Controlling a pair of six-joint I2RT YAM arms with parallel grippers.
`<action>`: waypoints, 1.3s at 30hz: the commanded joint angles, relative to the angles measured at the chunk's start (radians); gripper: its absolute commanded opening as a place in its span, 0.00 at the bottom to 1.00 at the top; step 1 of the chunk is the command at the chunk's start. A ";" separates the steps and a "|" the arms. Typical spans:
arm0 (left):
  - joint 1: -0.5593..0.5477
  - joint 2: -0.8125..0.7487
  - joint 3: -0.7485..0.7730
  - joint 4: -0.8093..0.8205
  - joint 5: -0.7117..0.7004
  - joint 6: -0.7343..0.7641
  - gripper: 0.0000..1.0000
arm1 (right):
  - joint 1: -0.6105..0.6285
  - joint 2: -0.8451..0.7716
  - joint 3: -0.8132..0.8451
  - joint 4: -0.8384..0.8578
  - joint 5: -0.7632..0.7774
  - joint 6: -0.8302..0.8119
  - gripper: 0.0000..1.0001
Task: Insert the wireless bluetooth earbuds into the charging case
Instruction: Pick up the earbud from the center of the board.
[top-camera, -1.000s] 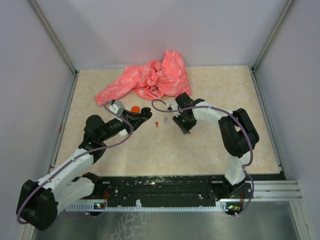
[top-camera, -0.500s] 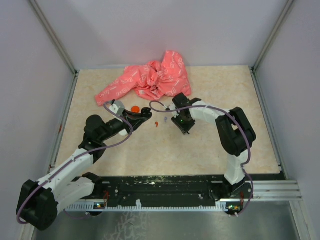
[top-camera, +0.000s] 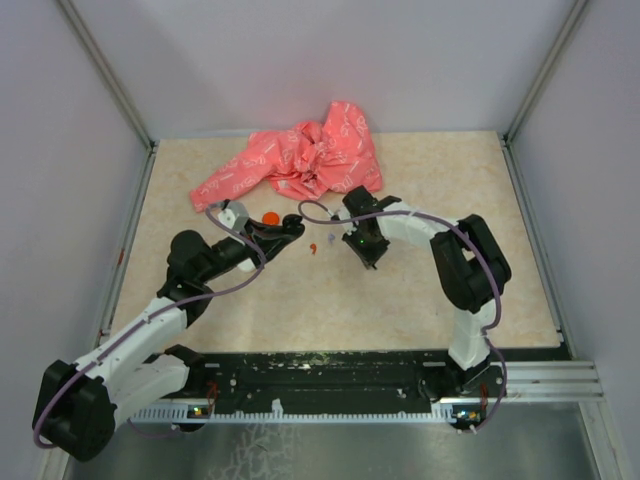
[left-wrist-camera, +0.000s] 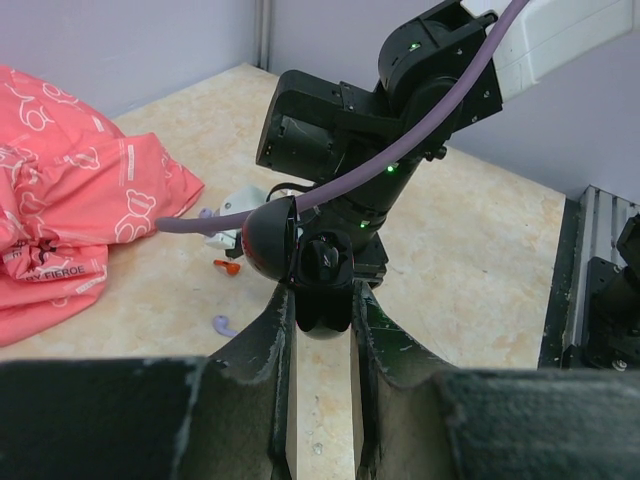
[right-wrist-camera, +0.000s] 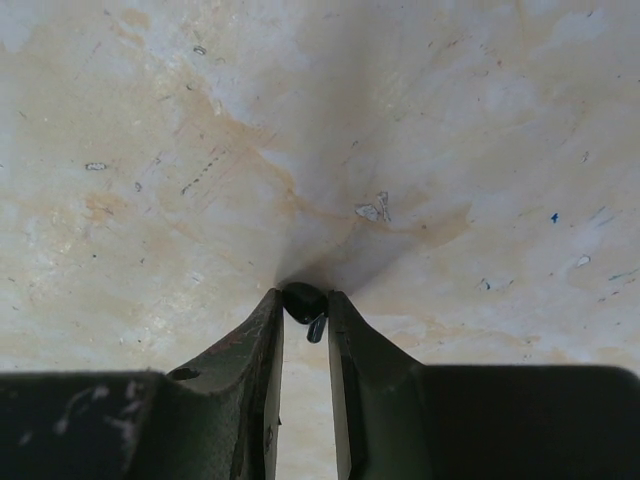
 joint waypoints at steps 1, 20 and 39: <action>0.009 -0.029 0.007 0.065 0.026 0.018 0.01 | 0.022 -0.093 0.015 0.045 -0.002 0.044 0.18; 0.097 0.010 -0.035 0.294 0.224 -0.094 0.01 | 0.040 -0.522 -0.092 0.339 -0.157 0.105 0.13; 0.227 0.176 -0.039 0.721 0.517 -0.348 0.01 | 0.141 -0.710 -0.230 0.866 -0.486 0.180 0.13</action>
